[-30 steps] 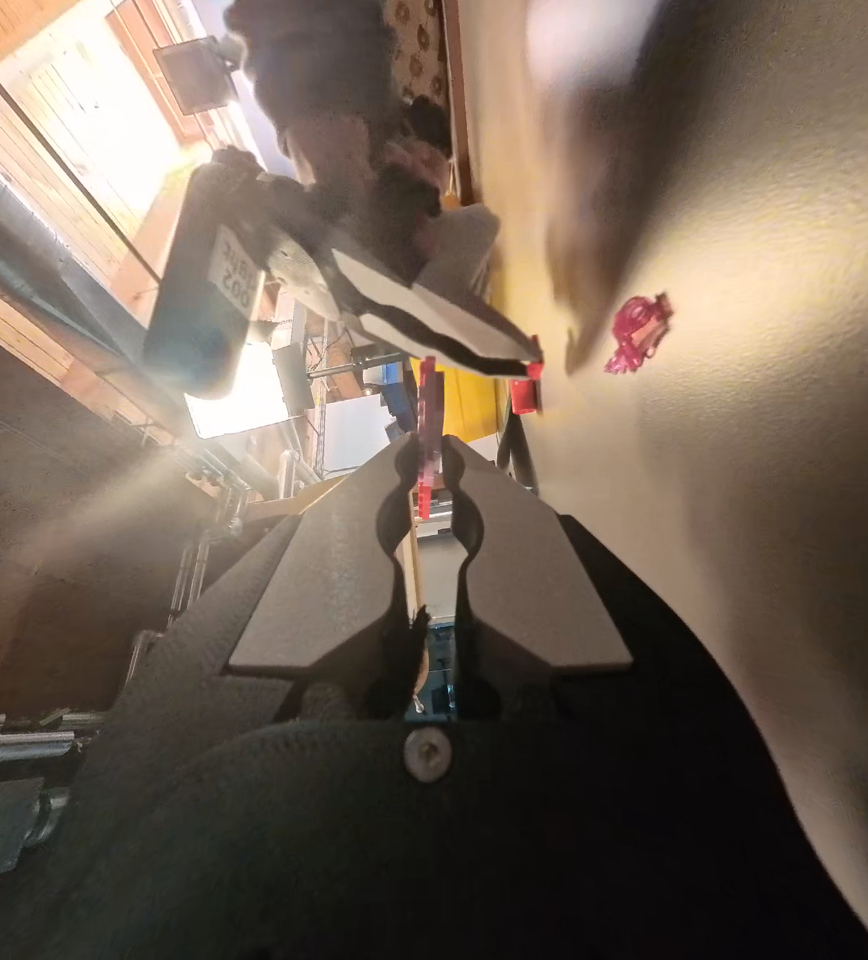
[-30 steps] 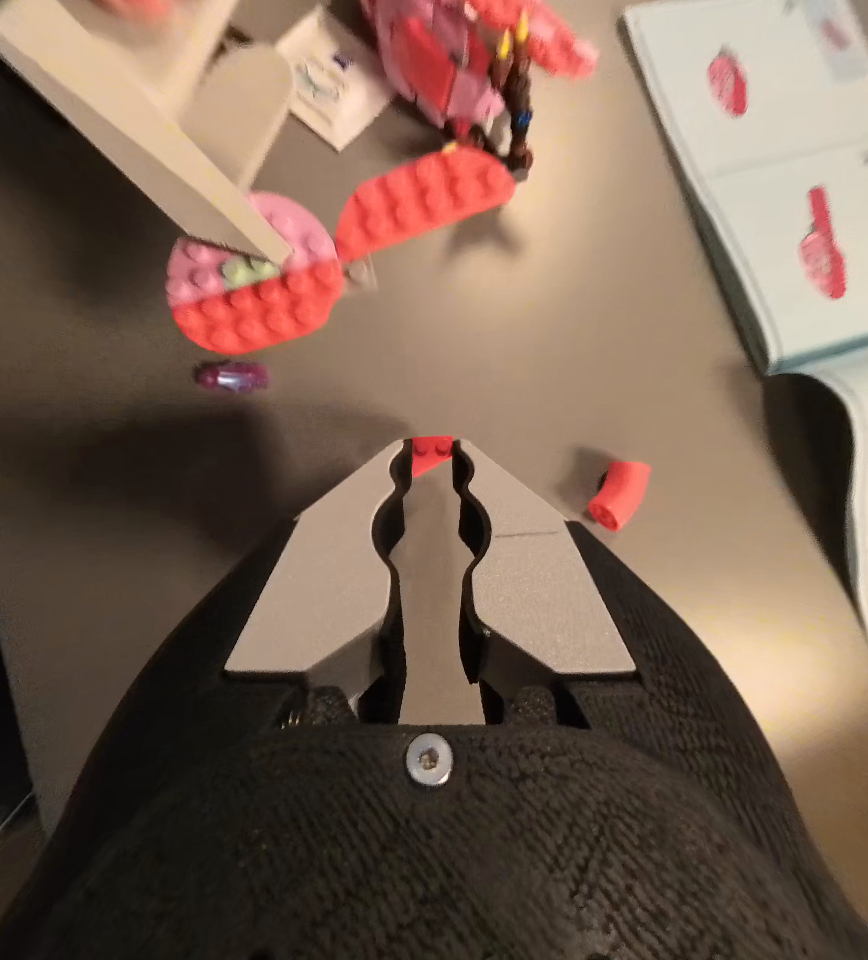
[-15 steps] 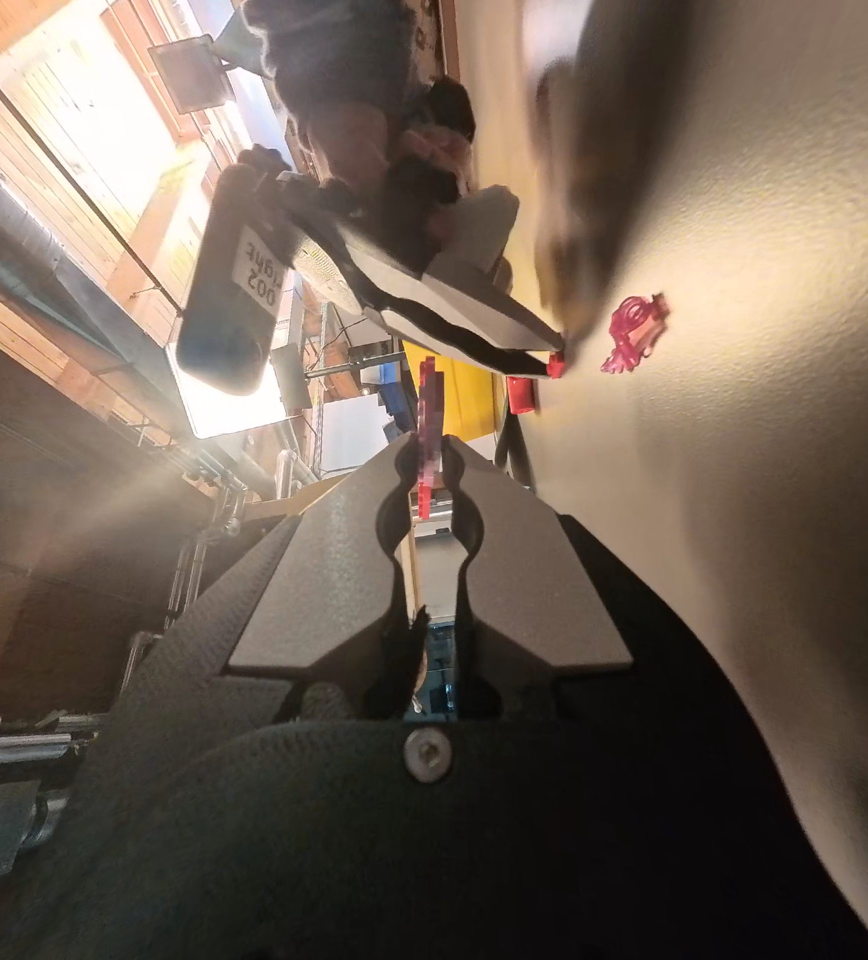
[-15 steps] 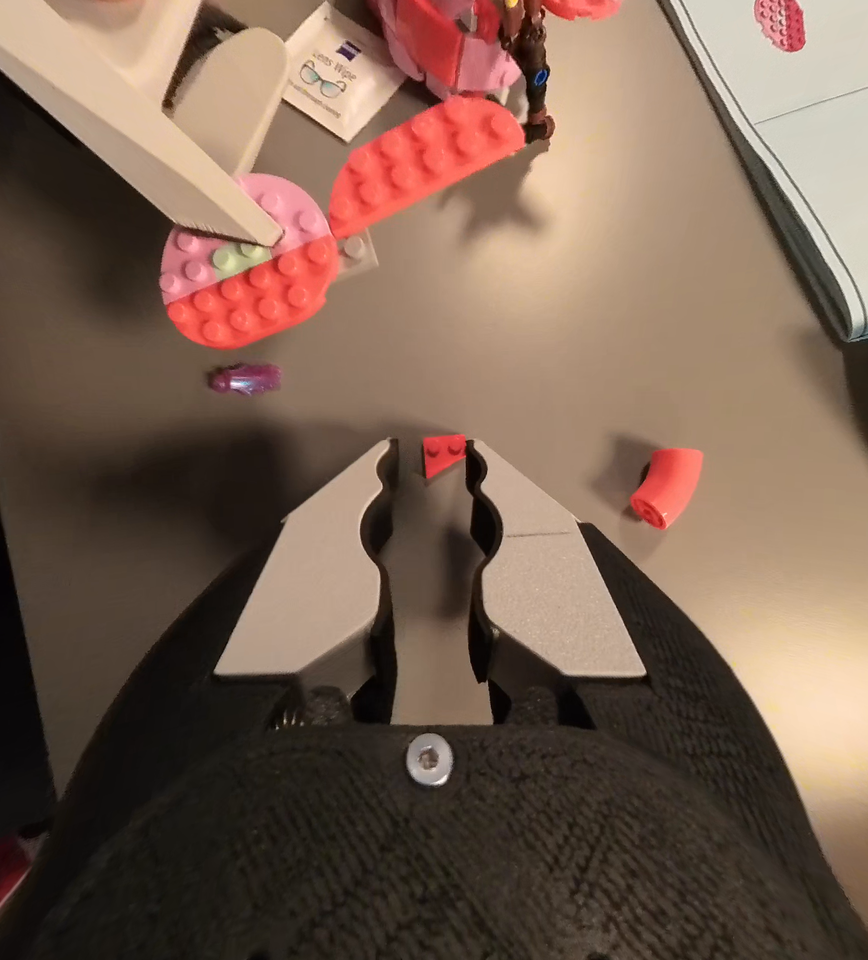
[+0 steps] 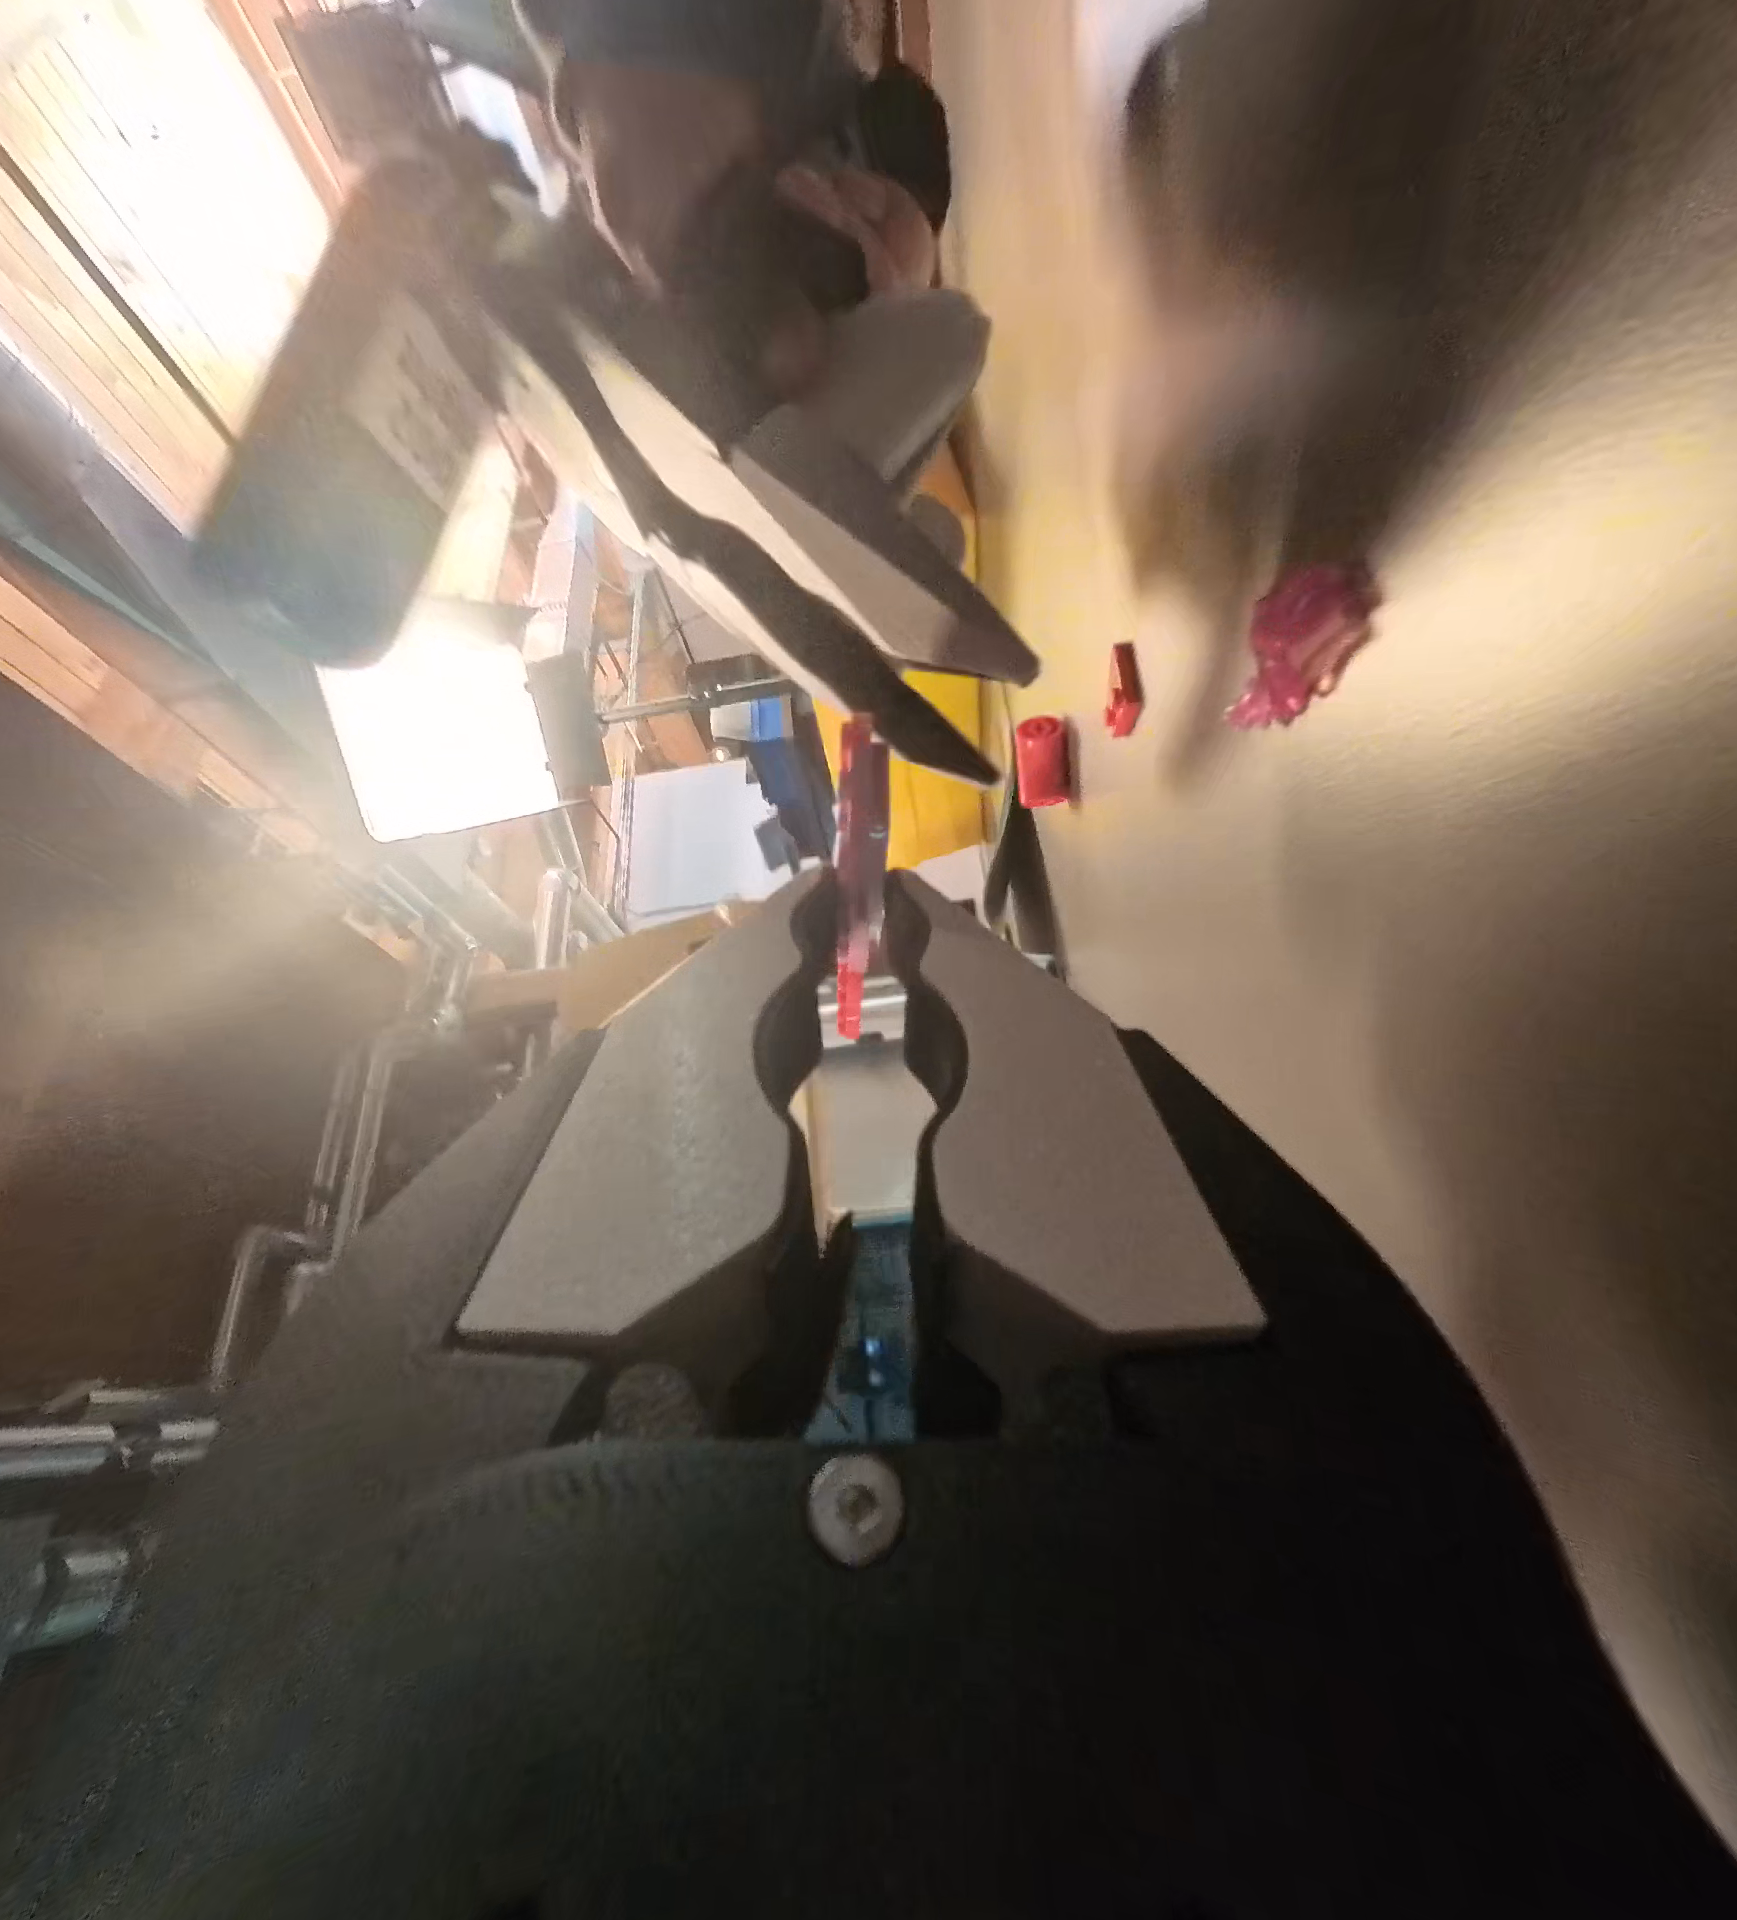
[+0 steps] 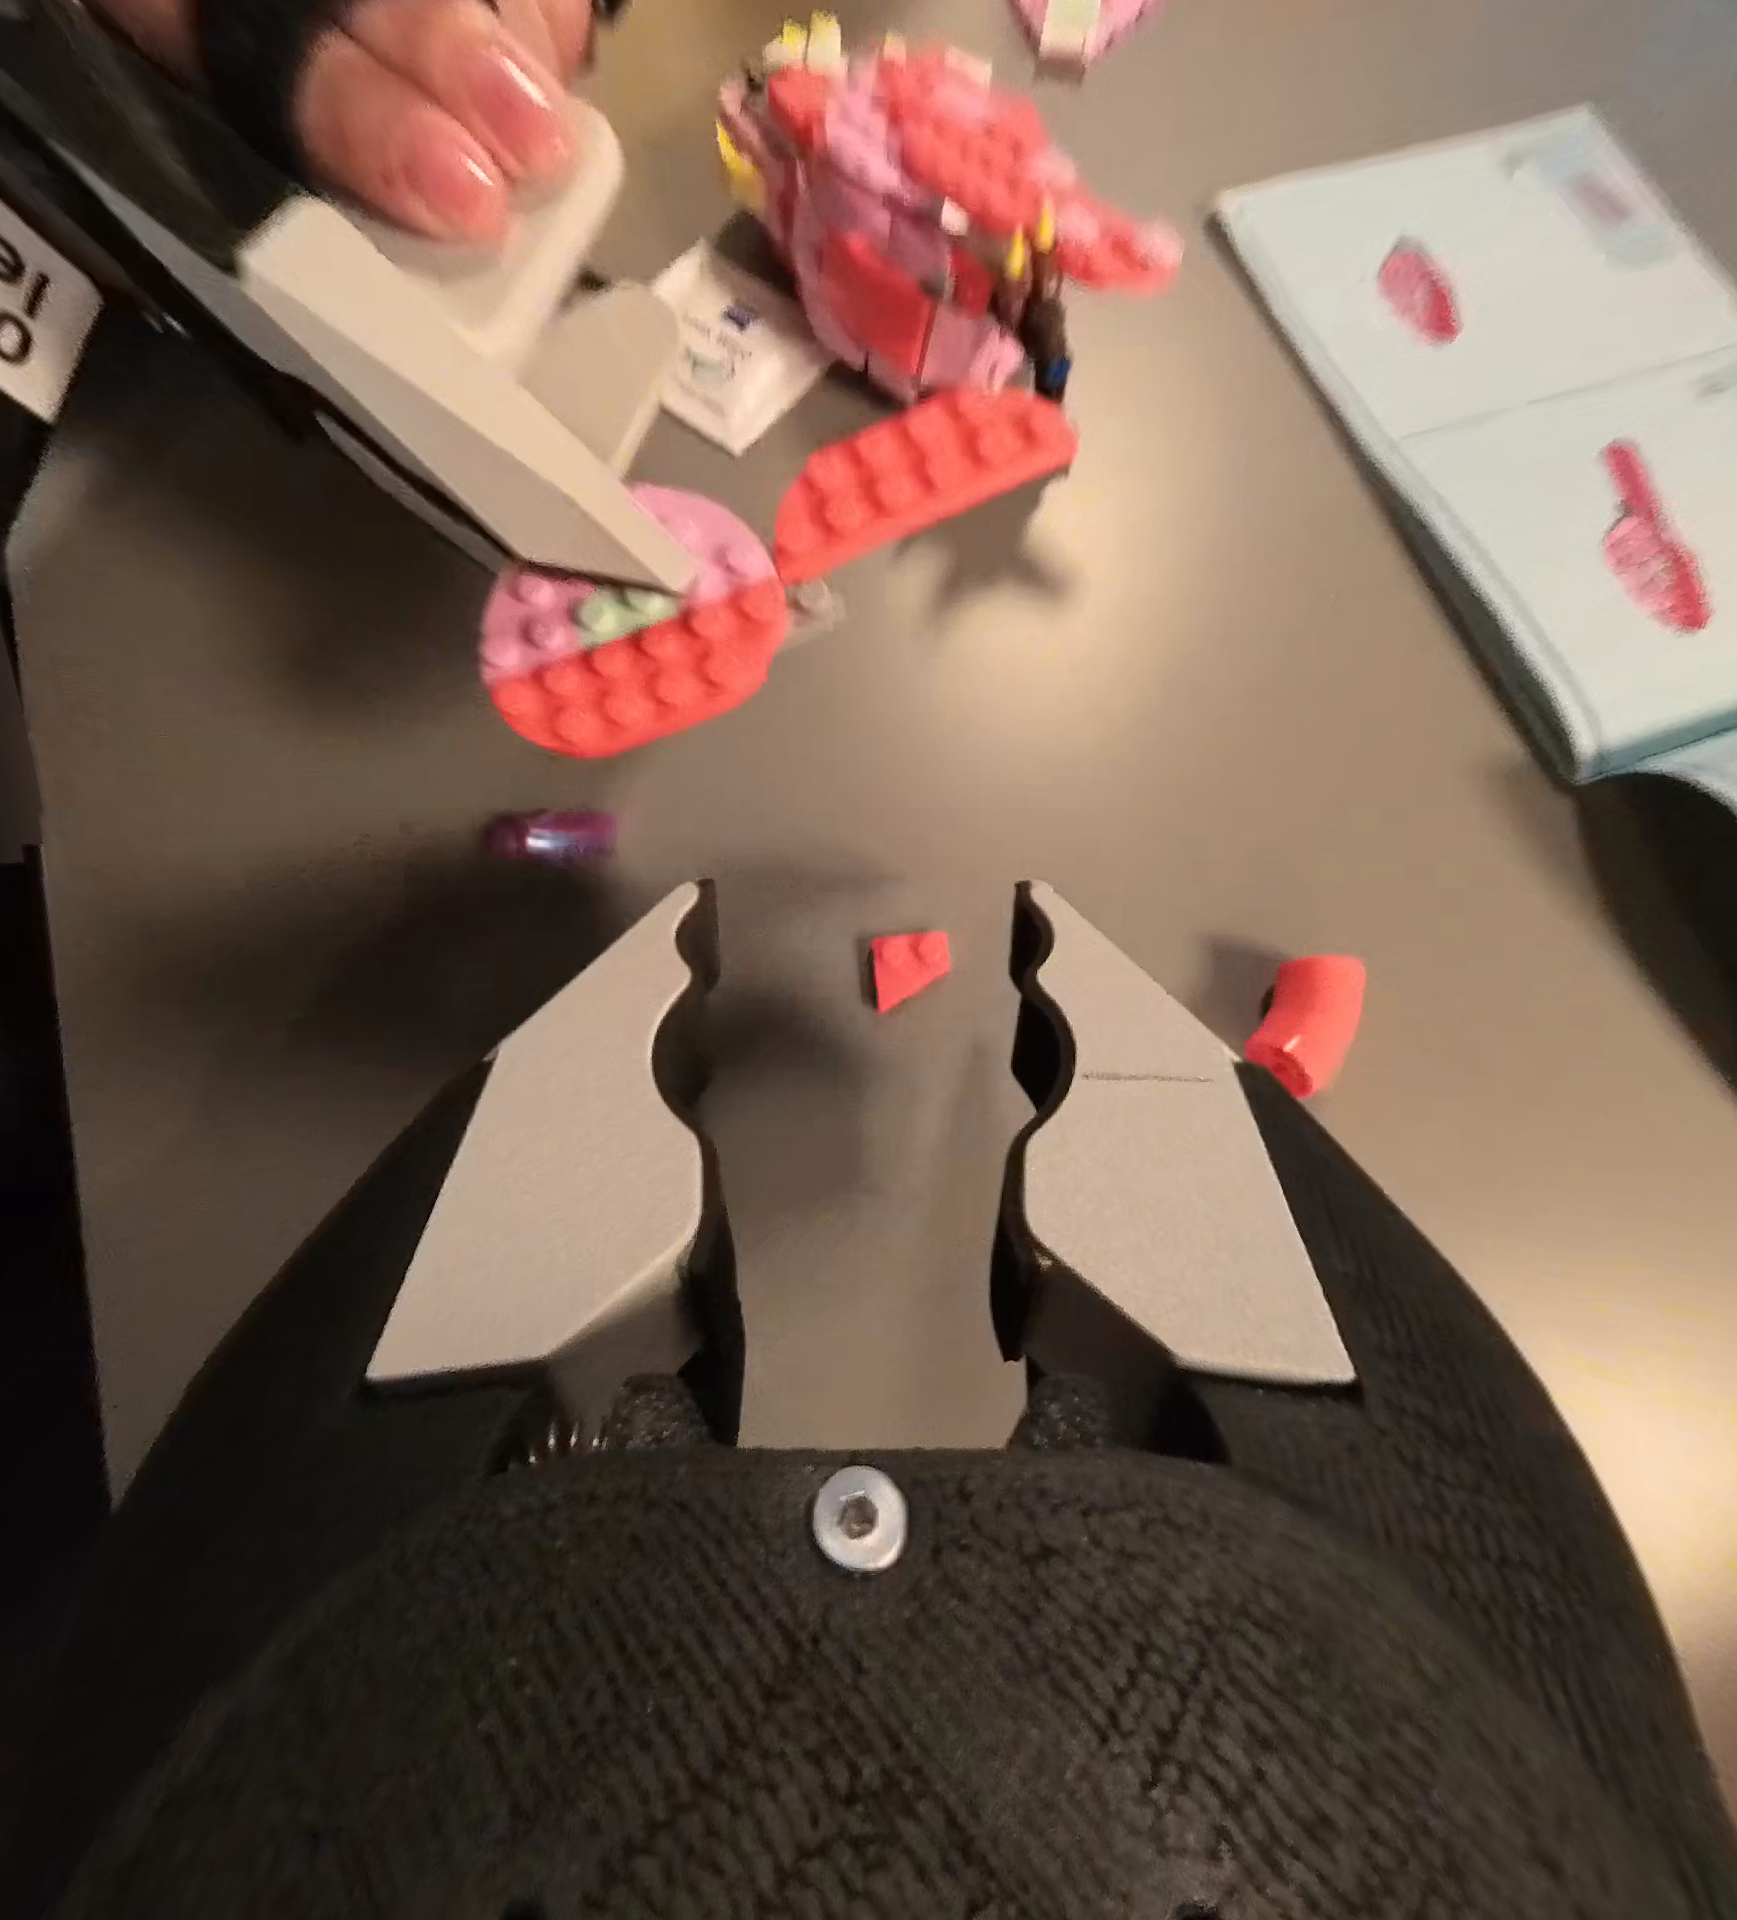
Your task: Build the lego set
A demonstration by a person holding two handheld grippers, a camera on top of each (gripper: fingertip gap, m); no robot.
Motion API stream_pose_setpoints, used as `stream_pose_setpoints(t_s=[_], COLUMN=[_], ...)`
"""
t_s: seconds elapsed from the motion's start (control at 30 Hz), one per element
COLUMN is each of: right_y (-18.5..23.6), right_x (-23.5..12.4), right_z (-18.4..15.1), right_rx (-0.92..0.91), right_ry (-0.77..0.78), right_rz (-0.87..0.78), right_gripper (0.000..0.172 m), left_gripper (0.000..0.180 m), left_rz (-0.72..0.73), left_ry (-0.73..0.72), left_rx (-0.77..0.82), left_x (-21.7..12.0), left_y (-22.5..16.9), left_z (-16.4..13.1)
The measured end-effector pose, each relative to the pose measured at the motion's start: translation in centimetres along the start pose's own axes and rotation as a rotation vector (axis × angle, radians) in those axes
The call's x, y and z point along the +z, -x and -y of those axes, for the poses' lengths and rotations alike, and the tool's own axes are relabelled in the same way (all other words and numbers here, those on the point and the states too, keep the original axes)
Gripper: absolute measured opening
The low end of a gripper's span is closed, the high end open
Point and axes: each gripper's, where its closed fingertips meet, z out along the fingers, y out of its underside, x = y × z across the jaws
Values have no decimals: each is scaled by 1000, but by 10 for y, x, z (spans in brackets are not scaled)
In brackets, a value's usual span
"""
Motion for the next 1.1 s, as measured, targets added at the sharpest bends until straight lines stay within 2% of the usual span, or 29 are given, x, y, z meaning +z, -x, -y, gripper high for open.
stream_pose_setpoints(t_s=[0.1,0.27,0.37,0.5,0.63,0.87,1.0,1.03,1.07,1.1], right_y=[6,20,32,25,26,24,20,20,20,21], right_x=[-6,-6,-7,-10,-7,-5,-9,-10,-10,-11], right_z=[20,40,53,56,56,56,60,61,62,63], right_rx=[-147,-519,-687,-841,-944,-1054,-1054,-1053,-1056,-1061], right_ry=[-102,-188,-267,-236,-211,-154,-155,-161,-165,-170], right_rz=[-89,-321,-418,-573,-638,-741,-769,-770,-773,-776], right_gripper=[57,56,41,24,8,6,6,6,6,6], left_gripper=[7,7,7,8,8,8,22,20,9,8], left_rz=[4,14,16,21,32,37,77,84,93,101], left_ry=[53,68,72,77,87,70,46,57,67,72], left_rx=[-38,-67,-77,-101,-116,-129,-163,-154,-138,-115], left_x=[2,3,3,3,2,1,0,1,1,1], left_y=[2,5,5,7,9,10,18,18,18,19], left_z=[-10,-13,-14,-16,-19,-19,-13,-14,-16,-16])
